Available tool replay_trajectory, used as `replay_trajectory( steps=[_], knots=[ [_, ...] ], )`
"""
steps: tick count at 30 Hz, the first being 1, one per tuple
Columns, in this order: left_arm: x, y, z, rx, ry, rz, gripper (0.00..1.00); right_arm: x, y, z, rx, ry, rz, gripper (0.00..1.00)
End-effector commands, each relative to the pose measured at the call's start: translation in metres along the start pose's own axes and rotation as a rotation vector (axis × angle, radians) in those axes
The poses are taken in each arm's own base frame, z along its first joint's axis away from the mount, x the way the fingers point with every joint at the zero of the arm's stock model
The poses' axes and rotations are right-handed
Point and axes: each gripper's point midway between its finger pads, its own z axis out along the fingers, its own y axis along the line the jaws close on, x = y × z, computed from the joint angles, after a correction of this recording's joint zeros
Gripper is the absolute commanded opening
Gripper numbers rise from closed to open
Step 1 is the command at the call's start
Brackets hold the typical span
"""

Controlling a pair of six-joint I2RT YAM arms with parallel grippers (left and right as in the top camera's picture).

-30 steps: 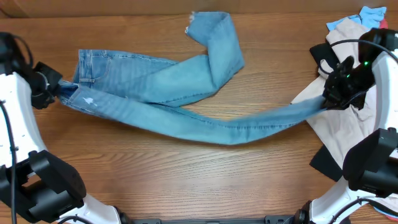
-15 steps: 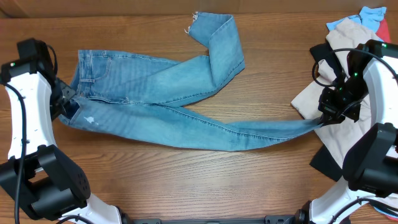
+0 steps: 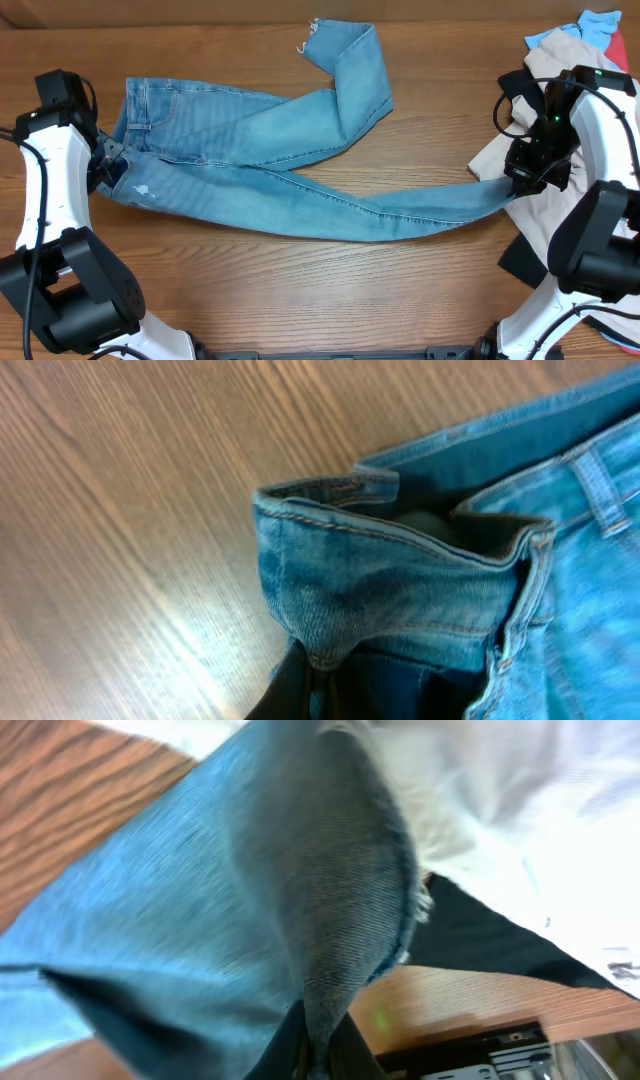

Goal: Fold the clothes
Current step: 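Lower the stretched jeans flat onto the table with both grippers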

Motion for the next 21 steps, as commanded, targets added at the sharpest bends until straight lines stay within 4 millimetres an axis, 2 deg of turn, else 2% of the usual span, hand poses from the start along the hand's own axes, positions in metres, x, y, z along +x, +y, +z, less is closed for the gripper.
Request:
replay_trajectory(
  steps=[1, 3, 5, 9, 14, 21],
  knots=[
    [-0.012, 0.002, -0.007, 0.050, -0.026, -0.107, 0.04, 0.004, -0.013, -0.006, 0.008, 0.015, 0.051, 0.04],
    [-0.017, 0.002, -0.006, 0.066, -0.031, -0.123, 0.04, 0.018, -0.011, -0.010, -0.032, 0.070, 0.016, 0.04],
    [-0.022, 0.004, -0.006, 0.072, -0.041, -0.137, 0.04, 0.022, 0.004, -0.017, -0.128, 0.065, -0.013, 0.05],
    [-0.029, 0.006, -0.005, 0.079, -0.057, -0.154, 0.04, 0.033, 0.007, -0.023, -0.129, 0.043, -0.034, 0.06],
    [-0.040, 0.001, -0.006, 0.112, -0.093, -0.182, 0.04, 0.048, 0.008, -0.021, -0.120, 0.051, -0.032, 0.08],
    [-0.034, -0.006, -0.006, 0.150, -0.060, -0.177, 0.04, 0.069, 0.006, -0.033, -0.129, -0.006, -0.002, 0.07]
  ],
)
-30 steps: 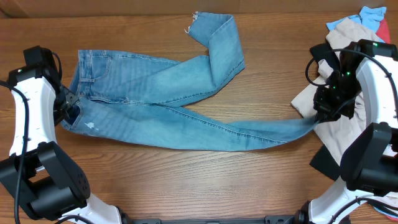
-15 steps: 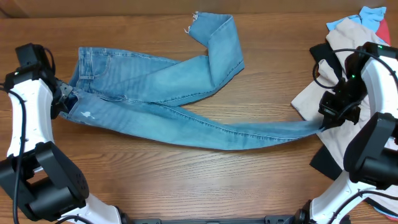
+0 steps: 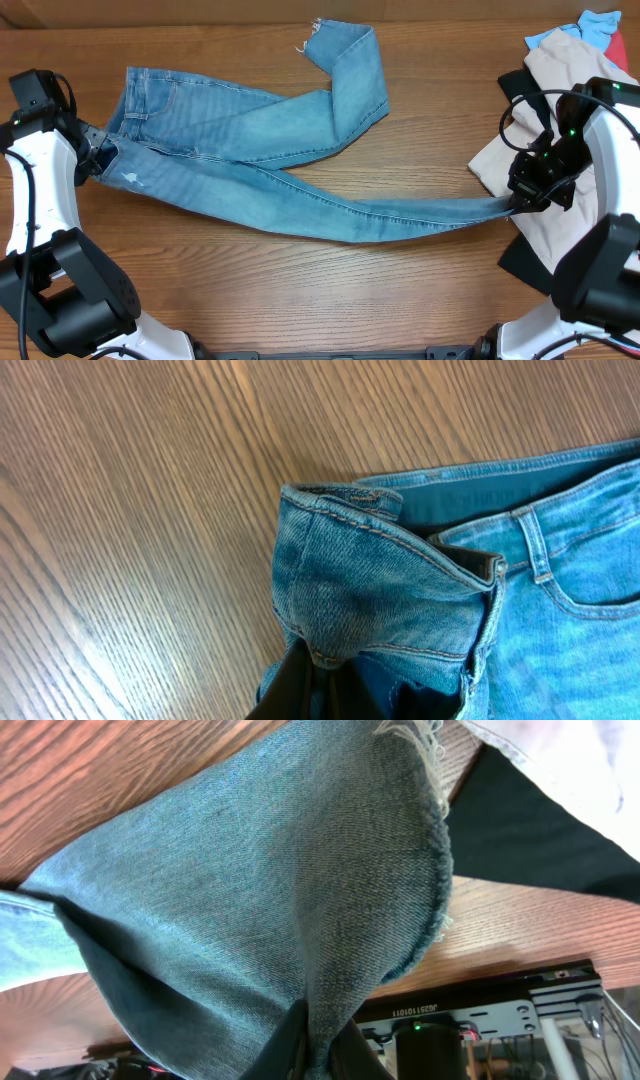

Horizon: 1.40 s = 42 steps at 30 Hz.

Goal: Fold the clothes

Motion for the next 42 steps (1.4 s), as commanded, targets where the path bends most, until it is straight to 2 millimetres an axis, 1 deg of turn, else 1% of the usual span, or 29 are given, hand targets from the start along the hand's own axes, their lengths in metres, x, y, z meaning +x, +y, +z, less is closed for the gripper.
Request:
replay_trajectory(
  steps=[1, 5, 8, 11, 14, 16, 17, 19, 21, 25, 27, 29, 31, 35, 39, 40, 42],
  knots=[
    [-0.005, 0.003, -0.011, 0.017, -0.010, -0.035, 0.04, 0.015, 0.003, -0.014, -0.009, -0.072, 0.003, 0.07],
    [-0.004, 0.004, -0.011, 0.011, -0.007, -0.019, 0.04, 0.039, 0.008, -0.010, 0.000, -0.084, -0.018, 0.07],
    [-0.006, 0.006, -0.011, 0.004, -0.015, -0.022, 0.04, 0.057, 0.008, 0.001, 0.008, -0.055, -0.036, 0.07],
    [-0.010, 0.011, -0.011, -0.027, -0.041, -0.051, 0.04, 0.072, 0.002, 0.013, 0.007, -0.024, -0.018, 0.08],
    [-0.014, 0.016, -0.010, -0.034, -0.046, -0.065, 0.04, 0.079, 0.000, 0.015, -0.018, -0.017, 0.011, 0.08],
    [-0.016, 0.018, -0.009, -0.035, -0.045, -0.080, 0.04, 0.077, -0.003, 0.012, -0.028, -0.035, 0.025, 0.08],
    [-0.017, 0.019, -0.009, -0.034, -0.047, -0.082, 0.04, 0.072, -0.007, 0.010, -0.026, -0.050, 0.032, 0.08],
    [-0.017, 0.019, -0.009, -0.034, -0.047, -0.082, 0.04, 0.056, -0.019, 0.009, -0.006, -0.081, 0.068, 0.08],
    [-0.016, 0.019, -0.009, -0.035, -0.045, -0.081, 0.04, 0.038, -0.033, 0.014, -0.002, -0.057, 0.148, 0.07],
    [-0.014, 0.018, -0.009, -0.032, -0.038, -0.079, 0.04, 0.010, -0.057, 0.039, -0.015, 0.105, 0.269, 0.04],
    [-0.013, 0.020, -0.009, -0.038, -0.031, -0.074, 0.04, -0.006, -0.064, 0.051, -0.023, 0.136, 0.297, 0.04],
    [-0.011, 0.021, -0.009, -0.045, -0.026, -0.064, 0.04, -0.020, -0.069, 0.059, -0.029, 0.130, 0.308, 0.04],
    [-0.010, 0.023, -0.009, -0.051, -0.022, -0.062, 0.04, -0.034, -0.069, 0.063, -0.035, 0.091, 0.305, 0.04],
    [-0.009, 0.023, -0.009, -0.049, -0.017, -0.062, 0.04, -0.059, -0.069, 0.057, -0.049, -0.012, 0.295, 0.04],
    [-0.008, 0.022, -0.009, -0.049, -0.015, -0.059, 0.04, -0.099, -0.061, 0.052, -0.084, -0.170, 0.255, 0.05],
    [-0.007, 0.021, -0.010, -0.050, -0.013, -0.055, 0.04, -0.108, -0.056, 0.050, -0.103, -0.206, 0.241, 0.06],
    [-0.005, 0.020, -0.010, -0.051, -0.009, -0.051, 0.04, -0.126, -0.044, 0.045, -0.146, -0.276, 0.204, 0.16]
  ],
)
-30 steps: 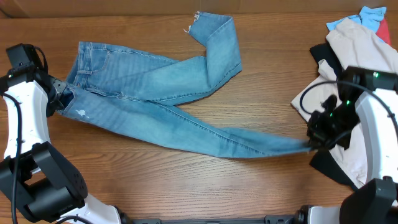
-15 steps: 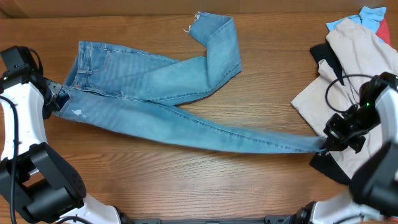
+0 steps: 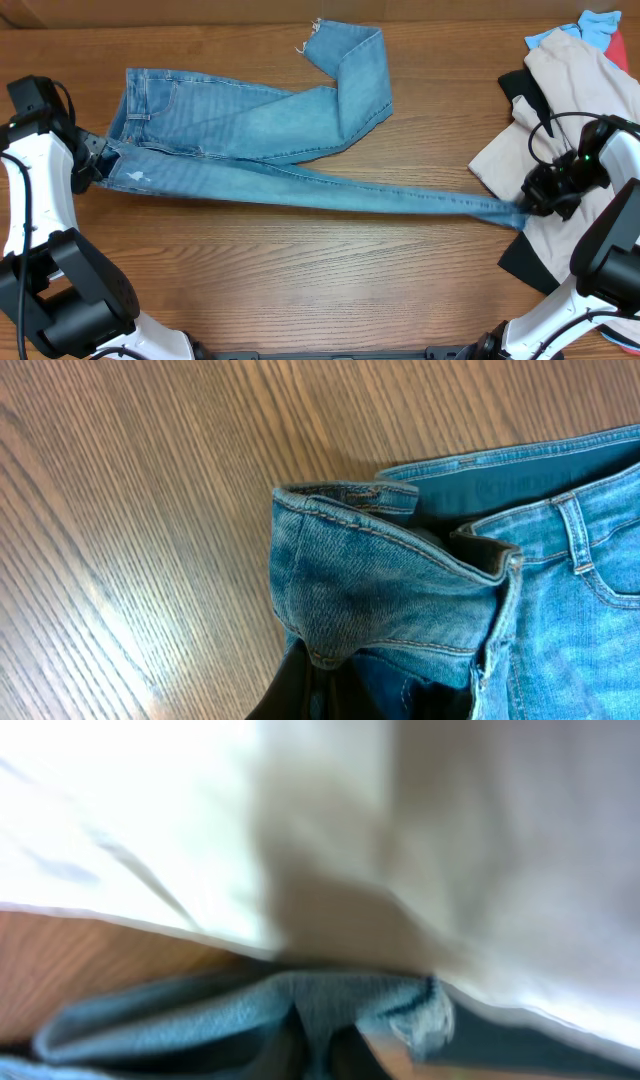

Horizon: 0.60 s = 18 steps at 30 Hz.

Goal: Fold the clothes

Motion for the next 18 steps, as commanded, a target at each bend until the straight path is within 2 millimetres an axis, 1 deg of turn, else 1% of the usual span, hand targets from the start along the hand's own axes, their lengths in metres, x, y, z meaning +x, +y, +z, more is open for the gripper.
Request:
replay_trajectory(
  steps=[1, 4, 6, 8, 12, 18],
  knots=[
    [-0.015, 0.006, -0.013, -0.015, -0.070, -0.020, 0.04, -0.029, 0.017, -0.017, -0.040, -0.143, -0.054, 0.19],
    [-0.011, 0.005, -0.013, -0.019, -0.062, -0.011, 0.04, -0.039, 0.036, -0.019, -0.099, -0.187, -0.091, 0.32],
    [-0.009, 0.003, -0.013, -0.018, -0.060, -0.003, 0.04, -0.041, 0.039, -0.021, -0.104, -0.197, -0.098, 0.36],
    [-0.008, 0.002, -0.013, -0.017, -0.059, 0.010, 0.04, -0.036, 0.038, -0.025, -0.098, -0.179, -0.092, 0.38],
    [-0.008, 0.002, -0.013, -0.018, -0.059, 0.018, 0.04, -0.020, 0.023, -0.035, -0.028, -0.142, -0.068, 0.38],
    [-0.008, 0.003, -0.013, -0.019, -0.058, 0.054, 0.04, 0.009, -0.006, -0.061, 0.073, -0.123, -0.022, 0.40]
  ],
)
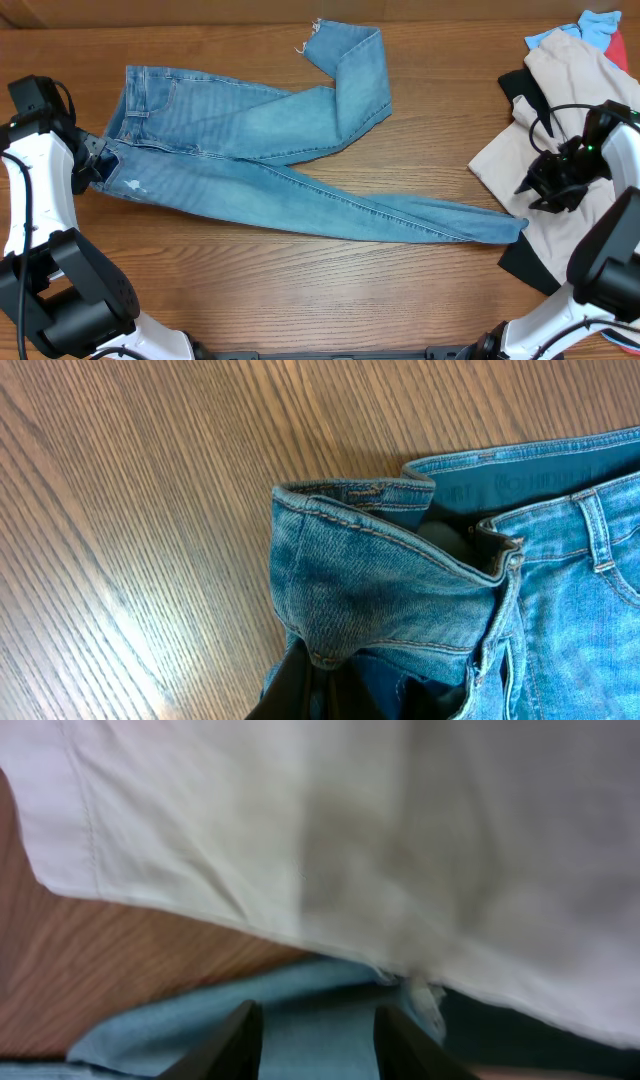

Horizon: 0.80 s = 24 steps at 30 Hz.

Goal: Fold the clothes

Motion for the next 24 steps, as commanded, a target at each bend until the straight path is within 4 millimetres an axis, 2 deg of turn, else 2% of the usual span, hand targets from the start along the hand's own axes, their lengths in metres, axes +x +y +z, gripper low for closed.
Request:
replay_trajectory(
  steps=[1, 6, 11, 16, 19, 24],
  knots=[
    [-0.006, 0.000, -0.013, 0.001, -0.043, 0.047, 0.04, 0.002, -0.017, -0.033, 0.063, -0.084, 0.018, 0.41],
    [-0.004, 0.001, -0.012, -0.005, -0.036, 0.072, 0.04, 0.019, -0.031, -0.022, 0.068, -0.005, 0.062, 0.41],
    [0.000, 0.005, -0.012, -0.018, -0.019, 0.079, 0.04, 0.038, -0.041, 0.006, 0.087, 0.068, 0.077, 0.41],
    [0.000, 0.006, -0.012, -0.021, -0.016, 0.080, 0.04, 0.044, -0.051, 0.031, 0.094, 0.079, 0.141, 0.41],
    [0.001, 0.006, -0.012, -0.025, -0.012, 0.081, 0.04, 0.048, -0.055, 0.037, 0.096, 0.089, 0.146, 0.40],
    [0.003, 0.008, -0.012, -0.030, -0.005, 0.084, 0.04, 0.069, -0.059, 0.036, 0.119, 0.173, 0.150, 0.40]
  ],
)
